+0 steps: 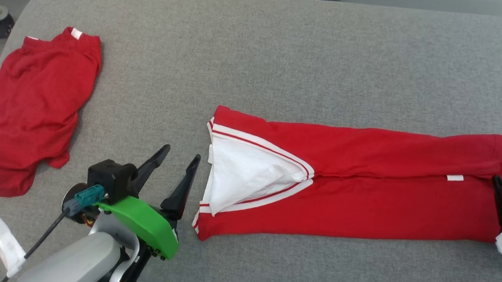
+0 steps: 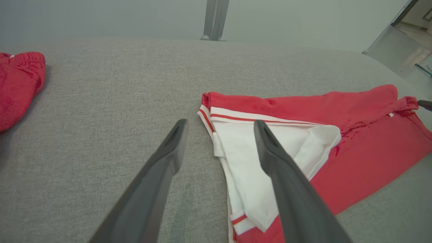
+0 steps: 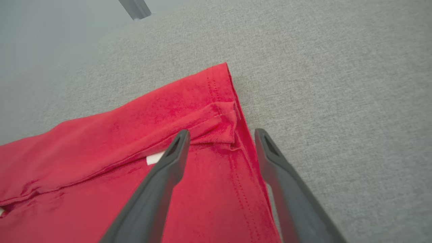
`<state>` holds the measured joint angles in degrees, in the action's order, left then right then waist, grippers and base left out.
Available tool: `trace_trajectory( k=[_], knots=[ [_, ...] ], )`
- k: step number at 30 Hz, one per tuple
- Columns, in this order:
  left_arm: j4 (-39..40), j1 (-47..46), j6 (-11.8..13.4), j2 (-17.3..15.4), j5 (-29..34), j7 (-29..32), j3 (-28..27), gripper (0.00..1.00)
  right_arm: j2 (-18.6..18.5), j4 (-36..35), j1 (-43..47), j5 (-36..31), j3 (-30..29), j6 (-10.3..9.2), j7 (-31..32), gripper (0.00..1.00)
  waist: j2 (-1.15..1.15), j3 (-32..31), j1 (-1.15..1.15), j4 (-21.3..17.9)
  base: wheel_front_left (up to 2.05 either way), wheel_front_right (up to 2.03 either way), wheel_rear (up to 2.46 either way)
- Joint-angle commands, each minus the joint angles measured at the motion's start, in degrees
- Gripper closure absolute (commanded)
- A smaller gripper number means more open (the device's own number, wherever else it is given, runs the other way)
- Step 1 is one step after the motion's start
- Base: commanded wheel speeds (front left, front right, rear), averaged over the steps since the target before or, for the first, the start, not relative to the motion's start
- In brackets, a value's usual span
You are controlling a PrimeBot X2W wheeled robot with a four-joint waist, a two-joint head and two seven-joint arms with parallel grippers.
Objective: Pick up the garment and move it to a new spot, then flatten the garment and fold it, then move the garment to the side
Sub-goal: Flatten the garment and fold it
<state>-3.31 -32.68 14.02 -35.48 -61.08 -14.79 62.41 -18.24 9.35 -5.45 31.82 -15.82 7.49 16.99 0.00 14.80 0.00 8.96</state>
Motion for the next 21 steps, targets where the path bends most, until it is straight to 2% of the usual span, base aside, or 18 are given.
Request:
trace_trajectory(
  k=[1,6,10,15,21],
  knots=[
    [0.55,3.27,1.13,1.06,1.67,-0.42,-3.23,0.00,0.70,-0.20,1.18,0.33,0.79,0.00,-1.55,0.00,0.00,-3.46,0.00,-1.47,0.00,0.00,0.00],
    [2.95,15.65,4.36,5.82,10.03,-0.40,-16.85,0.00,2.70,0.40,3.11,-0.34,4.35,0.00,-7.53,0.00,0.00,-6.38,0.00,-3.07,0.00,0.00,0.00],
    [3.64,24.06,4.55,11.40,17.51,-0.40,-25.99,0.00,3.70,2.71,4.04,-1.91,6.11,0.01,-12.18,0.00,0.00,-8.03,0.00,-2.90,0.00,0.00,0.00],
    [2.97,29.99,3.88,17.01,27.16,-0.41,-31.84,0.00,4.92,7.74,2.52,-2.64,5.05,0.00,-14.55,0.00,0.00,-9.09,0.00,-1.84,0.00,0.00,0.00],
    [1.60,33.51,2.00,21.12,35.72,-0.35,-34.00,0.00,4.91,15.49,-1.97,-6.70,1.17,0.01,-13.64,0.00,0.00,-9.75,0.00,1.35,0.00,0.00,0.00]
  ],
)
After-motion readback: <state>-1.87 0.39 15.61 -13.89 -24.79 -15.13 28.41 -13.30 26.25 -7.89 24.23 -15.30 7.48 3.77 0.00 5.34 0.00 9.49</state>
